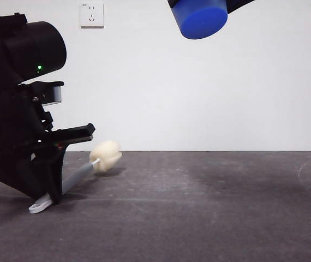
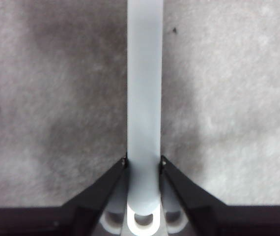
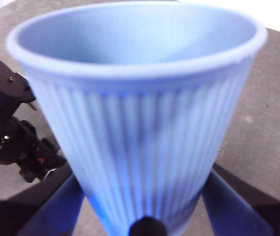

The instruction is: Pick up the cup brush,pick up the cup,insert the brush into the cup,clean the cup,put the cup brush back,put the cup back to the fixed position on the table

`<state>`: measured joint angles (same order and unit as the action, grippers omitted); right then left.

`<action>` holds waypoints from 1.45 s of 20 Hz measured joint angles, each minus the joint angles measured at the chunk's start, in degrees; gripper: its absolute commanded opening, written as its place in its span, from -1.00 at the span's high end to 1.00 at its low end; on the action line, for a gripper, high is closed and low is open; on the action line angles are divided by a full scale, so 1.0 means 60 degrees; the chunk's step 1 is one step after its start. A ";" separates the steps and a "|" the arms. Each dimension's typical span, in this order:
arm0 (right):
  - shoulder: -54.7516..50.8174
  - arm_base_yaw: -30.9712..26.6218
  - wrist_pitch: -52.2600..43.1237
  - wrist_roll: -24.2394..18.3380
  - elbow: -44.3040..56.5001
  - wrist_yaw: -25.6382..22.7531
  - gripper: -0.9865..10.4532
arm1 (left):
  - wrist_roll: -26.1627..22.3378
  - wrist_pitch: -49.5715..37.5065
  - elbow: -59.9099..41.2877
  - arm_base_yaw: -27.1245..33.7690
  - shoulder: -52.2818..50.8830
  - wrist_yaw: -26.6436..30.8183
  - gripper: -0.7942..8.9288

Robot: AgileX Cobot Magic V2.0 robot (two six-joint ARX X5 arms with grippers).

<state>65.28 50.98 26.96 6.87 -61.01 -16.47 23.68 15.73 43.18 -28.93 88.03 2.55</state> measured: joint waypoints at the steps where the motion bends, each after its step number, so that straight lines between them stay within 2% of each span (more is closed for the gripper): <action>1: 0.0000 0.0004 0.0000 0.0004 0.0000 0.0004 0.86 | 0.0004 -0.0044 0.0018 0.0000 0.0040 0.0000 0.85; 8: 0.0000 0.0004 0.0004 0.0004 0.0000 0.0004 0.86 | 0.0124 -0.0076 0.0066 0.0000 0.0109 -0.0004 0.80; 11: 0.0000 0.0004 0.0018 0.0004 0.0000 0.0004 0.86 | 0.0288 -0.0076 0.0073 0.0047 0.0109 -0.0288 0.26; 12: 0.0000 0.0004 0.0051 0.0004 0.0000 0.0004 0.86 | 0.0321 -0.0084 0.0073 0.0051 0.0117 -0.0346 0.24; 18: 0.0000 0.0004 0.0160 0.0004 0.0000 0.0004 0.86 | 0.0204 0.0040 0.0237 0.0044 0.0127 -0.0936 0.23; 22: 0.0000 0.0004 -0.0058 0.0004 0.0018 0.0004 0.86 | -0.0266 0.1370 0.0637 0.0044 0.0080 -0.0958 0.23; 25: 0.0000 0.0004 -0.1319 -0.0018 0.0390 0.0000 0.86 | -0.0528 0.1621 0.0641 0.0044 -0.0710 -0.0954 0.23; 29: 0.0051 -0.0084 -0.3246 -0.0080 0.1719 0.0000 0.86 | -0.0809 0.2182 0.0714 0.0044 -0.2426 -0.0958 0.23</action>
<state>65.58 50.48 7.49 6.39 -50.70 -16.47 18.83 28.82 47.46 -28.67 73.47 -3.20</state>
